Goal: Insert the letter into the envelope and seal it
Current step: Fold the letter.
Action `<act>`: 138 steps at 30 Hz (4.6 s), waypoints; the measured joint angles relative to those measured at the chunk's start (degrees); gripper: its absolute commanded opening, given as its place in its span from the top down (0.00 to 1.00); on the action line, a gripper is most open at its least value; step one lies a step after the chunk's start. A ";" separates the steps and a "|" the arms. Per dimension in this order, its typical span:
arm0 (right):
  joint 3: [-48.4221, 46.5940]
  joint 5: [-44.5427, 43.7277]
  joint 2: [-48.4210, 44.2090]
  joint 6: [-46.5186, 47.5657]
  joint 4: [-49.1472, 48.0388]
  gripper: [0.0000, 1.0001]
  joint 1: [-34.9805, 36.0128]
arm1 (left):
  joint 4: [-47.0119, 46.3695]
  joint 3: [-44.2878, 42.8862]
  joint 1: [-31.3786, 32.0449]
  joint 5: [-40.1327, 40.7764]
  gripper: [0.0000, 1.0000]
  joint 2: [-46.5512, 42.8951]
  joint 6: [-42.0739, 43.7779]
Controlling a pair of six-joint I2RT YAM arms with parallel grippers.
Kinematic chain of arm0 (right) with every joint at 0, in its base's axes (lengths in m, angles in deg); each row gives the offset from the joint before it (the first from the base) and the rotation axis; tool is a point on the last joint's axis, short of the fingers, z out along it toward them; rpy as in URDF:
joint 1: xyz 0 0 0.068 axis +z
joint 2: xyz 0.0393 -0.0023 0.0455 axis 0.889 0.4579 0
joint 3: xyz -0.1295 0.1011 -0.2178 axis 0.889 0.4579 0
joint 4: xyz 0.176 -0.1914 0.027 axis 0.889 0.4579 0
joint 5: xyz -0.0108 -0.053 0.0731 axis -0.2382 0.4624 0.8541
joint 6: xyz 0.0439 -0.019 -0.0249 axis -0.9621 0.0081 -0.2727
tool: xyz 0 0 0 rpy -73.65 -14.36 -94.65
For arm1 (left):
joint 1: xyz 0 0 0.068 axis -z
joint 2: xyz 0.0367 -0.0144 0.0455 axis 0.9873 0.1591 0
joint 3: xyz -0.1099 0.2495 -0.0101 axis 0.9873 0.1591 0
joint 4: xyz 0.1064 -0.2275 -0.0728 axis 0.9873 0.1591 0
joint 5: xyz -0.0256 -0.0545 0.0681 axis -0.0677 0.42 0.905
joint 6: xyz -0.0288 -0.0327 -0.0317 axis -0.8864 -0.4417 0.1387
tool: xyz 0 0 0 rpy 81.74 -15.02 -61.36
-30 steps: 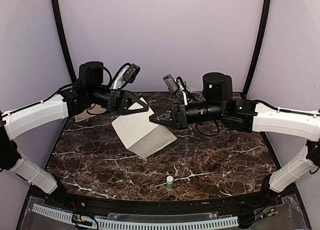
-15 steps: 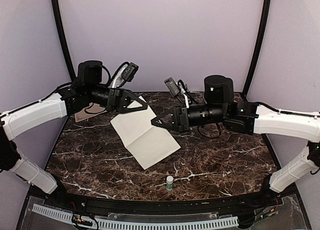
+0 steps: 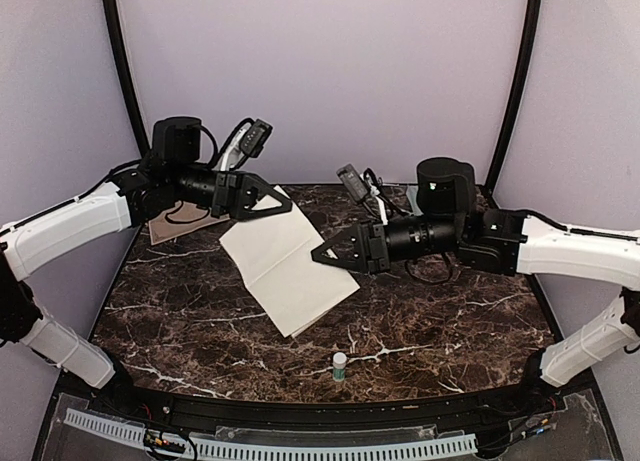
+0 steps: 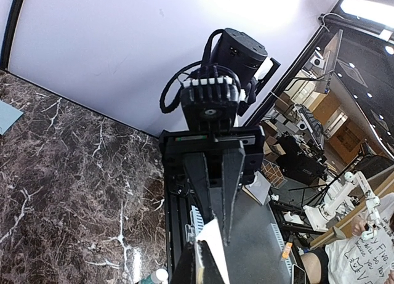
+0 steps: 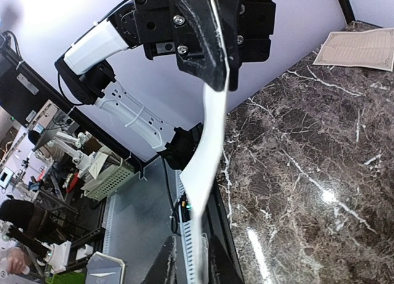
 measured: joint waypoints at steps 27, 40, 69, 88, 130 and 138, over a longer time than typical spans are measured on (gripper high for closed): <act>4.02 -0.46 -4.04 -0.15 3.04 1.00 0.04 | 2.62 -0.90 -2.14 0.33 1.00 0.00 1.73; 3.17 2.19 -2.03 -1.05 -0.98 0.81 0.04 | 3.52 -0.79 -2.14 0.09 1.00 -0.04 2.34; 0.00 -2.32 0.46 -0.55 -2.45 1.00 0.20 | 18.18 -6.45 2.29 29.62 0.33 -10.05 11.61; -0.07 -2.47 0.70 -0.57 -2.80 1.00 0.20 | 22.80 -1.68 12.07 30.38 0.62 -7.85 10.73; -1.36 -6.71 -0.76 2.47 2.58 0.51 -0.46 | 21.33 1.09 12.20 25.73 1.00 -6.88 9.25; -1.75 -7.06 -4.98 4.31 4.33 0.38 -2.51 | 20.79 1.09 12.20 22.25 1.00 -6.91 8.41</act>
